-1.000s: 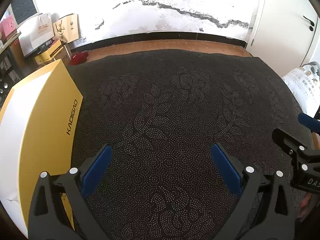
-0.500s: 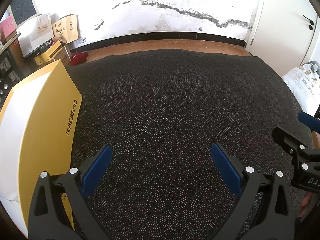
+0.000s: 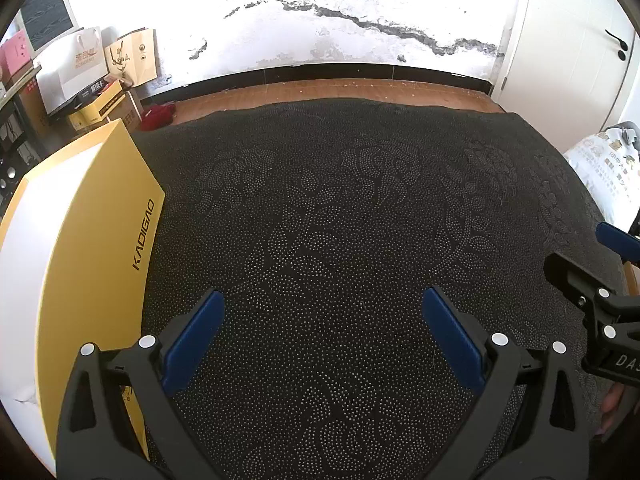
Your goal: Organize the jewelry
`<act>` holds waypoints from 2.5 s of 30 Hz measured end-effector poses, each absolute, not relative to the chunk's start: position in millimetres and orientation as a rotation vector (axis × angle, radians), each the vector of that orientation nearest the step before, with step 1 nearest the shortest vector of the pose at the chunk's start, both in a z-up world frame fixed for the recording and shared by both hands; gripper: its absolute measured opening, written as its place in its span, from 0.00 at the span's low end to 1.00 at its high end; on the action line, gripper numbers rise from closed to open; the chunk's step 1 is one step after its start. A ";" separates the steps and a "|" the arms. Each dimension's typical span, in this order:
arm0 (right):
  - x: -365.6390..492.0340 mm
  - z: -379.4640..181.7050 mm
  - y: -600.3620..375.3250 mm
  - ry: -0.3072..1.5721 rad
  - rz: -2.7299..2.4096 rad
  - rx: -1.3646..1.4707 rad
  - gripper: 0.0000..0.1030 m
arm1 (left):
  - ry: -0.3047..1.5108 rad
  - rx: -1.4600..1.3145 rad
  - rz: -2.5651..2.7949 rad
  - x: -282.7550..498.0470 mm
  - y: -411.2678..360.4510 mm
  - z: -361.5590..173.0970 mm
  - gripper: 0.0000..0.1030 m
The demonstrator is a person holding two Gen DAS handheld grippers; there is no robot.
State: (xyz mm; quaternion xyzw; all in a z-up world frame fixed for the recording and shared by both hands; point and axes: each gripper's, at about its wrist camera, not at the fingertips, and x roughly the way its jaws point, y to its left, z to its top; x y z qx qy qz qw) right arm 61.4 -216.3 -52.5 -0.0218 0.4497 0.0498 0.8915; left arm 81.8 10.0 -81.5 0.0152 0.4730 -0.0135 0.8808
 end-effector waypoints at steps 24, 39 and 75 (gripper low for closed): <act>63.5 -51.6 -217.8 0.931 0.104 -0.043 0.94 | 0.985 0.023 -0.023 82.4 11.5 -81.5 0.94; 64.0 -48.2 -217.3 0.923 0.101 -0.039 0.94 | 1.010 0.016 -0.015 84.5 13.2 -84.6 0.94; 62.8 -46.4 -216.8 0.917 0.097 -0.039 0.94 | 0.998 0.022 -0.016 84.5 14.4 -82.5 0.94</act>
